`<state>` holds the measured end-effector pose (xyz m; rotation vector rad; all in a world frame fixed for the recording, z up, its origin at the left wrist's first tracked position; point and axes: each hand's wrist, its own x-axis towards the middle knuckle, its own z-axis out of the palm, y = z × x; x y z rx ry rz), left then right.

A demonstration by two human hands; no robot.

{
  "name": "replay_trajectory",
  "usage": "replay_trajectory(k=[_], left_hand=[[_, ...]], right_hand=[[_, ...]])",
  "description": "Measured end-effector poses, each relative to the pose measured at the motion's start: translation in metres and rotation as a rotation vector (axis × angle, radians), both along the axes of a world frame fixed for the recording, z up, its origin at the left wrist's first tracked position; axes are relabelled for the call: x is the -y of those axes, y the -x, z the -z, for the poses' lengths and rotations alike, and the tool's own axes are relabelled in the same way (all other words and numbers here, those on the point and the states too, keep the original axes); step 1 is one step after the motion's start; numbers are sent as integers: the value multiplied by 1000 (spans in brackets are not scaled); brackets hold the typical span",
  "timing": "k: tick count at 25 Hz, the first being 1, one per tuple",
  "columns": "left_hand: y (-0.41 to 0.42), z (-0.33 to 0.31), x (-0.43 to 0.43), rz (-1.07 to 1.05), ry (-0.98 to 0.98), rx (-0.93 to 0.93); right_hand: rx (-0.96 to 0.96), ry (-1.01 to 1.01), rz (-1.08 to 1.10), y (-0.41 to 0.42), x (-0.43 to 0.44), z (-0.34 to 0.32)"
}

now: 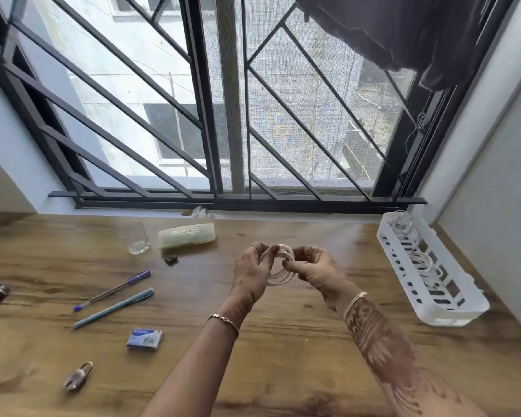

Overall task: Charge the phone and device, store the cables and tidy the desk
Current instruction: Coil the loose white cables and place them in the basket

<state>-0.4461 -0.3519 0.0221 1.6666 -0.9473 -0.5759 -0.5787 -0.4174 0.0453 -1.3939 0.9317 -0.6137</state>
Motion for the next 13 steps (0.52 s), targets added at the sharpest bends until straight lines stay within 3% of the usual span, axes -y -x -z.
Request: replay_trajectory(k=[3, 6, 13], left_hand=[[0, 1, 0, 36, 43, -227], [0, 3, 0, 33, 101, -492], [-1, -4, -1, 9, 109, -398]], right_hand=[[30, 93, -19, -2, -2, 3], [149, 49, -83, -3, -5, 2], [155, 171, -34, -8, -2, 10]])
